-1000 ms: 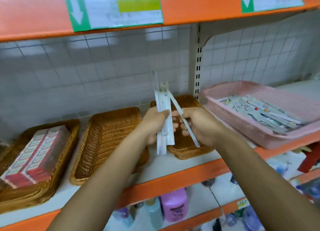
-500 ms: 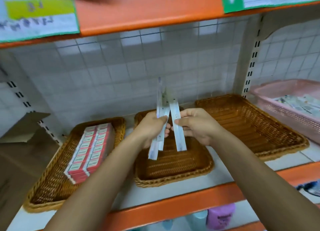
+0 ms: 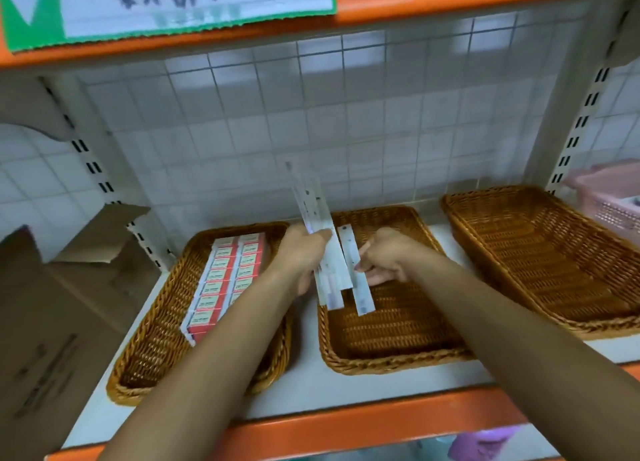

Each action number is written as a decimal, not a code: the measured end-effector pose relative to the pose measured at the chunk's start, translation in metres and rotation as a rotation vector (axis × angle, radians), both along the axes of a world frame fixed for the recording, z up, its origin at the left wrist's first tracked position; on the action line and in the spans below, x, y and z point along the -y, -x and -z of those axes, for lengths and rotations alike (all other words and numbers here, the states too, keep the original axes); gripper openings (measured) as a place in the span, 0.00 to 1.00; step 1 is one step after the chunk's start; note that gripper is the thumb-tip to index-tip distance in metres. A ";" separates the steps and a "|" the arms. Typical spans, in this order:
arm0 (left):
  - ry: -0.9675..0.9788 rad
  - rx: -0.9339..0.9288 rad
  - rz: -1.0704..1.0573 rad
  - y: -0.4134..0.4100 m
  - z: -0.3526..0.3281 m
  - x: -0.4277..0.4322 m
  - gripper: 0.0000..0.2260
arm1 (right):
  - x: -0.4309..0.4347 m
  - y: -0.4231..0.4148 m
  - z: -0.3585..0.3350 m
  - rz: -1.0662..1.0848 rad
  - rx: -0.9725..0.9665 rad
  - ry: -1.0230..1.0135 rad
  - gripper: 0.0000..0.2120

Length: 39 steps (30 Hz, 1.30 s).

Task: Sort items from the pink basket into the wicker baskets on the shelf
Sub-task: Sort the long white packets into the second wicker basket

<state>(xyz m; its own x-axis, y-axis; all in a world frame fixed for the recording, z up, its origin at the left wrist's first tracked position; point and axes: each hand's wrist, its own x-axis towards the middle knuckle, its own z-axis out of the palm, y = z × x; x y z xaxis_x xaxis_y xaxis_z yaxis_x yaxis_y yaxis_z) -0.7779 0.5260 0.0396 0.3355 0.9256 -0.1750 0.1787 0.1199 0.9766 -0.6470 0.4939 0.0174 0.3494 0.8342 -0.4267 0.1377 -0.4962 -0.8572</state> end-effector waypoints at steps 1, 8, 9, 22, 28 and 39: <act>-0.014 0.005 -0.004 -0.001 0.001 -0.001 0.07 | -0.002 0.002 0.004 -0.011 0.021 0.016 0.11; -0.032 -0.012 -0.029 -0.002 0.006 -0.005 0.02 | -0.011 0.007 0.023 -0.093 0.138 0.053 0.06; -0.036 -0.021 -0.027 -0.002 0.007 -0.005 0.03 | -0.011 0.007 0.023 -0.111 0.198 0.078 0.05; -0.067 -0.158 0.057 -0.004 0.011 -0.011 0.09 | 0.004 -0.015 0.005 -0.160 0.007 -0.309 0.05; -0.123 -0.186 0.066 -0.004 0.017 -0.013 0.08 | 0.007 -0.016 0.014 -0.140 -0.025 -0.318 0.09; -0.253 -0.310 0.096 -0.007 0.022 -0.011 0.03 | 0.008 -0.009 0.014 -0.296 -0.013 -0.274 0.12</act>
<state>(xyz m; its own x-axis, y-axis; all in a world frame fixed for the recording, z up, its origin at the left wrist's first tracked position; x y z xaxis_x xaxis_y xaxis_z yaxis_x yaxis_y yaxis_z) -0.7713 0.5370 0.0179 0.3898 0.9194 -0.0526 0.4675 -0.1484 0.8714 -0.6384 0.4855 0.0035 0.0736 0.9814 -0.1774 0.2289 -0.1898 -0.9548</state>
